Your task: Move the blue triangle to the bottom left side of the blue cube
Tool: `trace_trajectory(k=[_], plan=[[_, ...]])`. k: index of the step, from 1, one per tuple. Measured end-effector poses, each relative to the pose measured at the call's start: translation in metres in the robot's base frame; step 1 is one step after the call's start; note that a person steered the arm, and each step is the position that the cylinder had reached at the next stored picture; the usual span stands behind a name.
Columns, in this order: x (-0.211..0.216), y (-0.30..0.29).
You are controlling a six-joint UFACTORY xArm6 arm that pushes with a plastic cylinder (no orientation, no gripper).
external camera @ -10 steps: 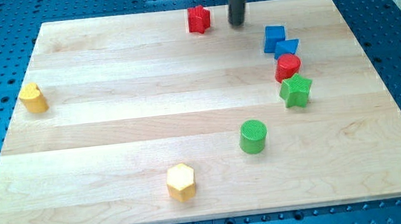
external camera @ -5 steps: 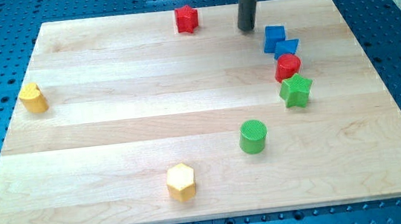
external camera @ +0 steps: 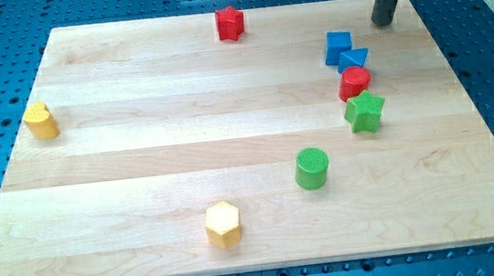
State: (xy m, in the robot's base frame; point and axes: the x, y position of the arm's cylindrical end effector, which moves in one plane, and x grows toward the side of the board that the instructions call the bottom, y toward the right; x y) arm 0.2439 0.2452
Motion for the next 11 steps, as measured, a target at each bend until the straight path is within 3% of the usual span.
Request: trace_trajectory(k=[1, 4, 5, 8, 9, 11], plan=[[0.002, -0.009], [0.122, -0.023], [0.123, -0.029], [0.132, -0.133], [0.152, -0.127], [0.154, -0.077]])
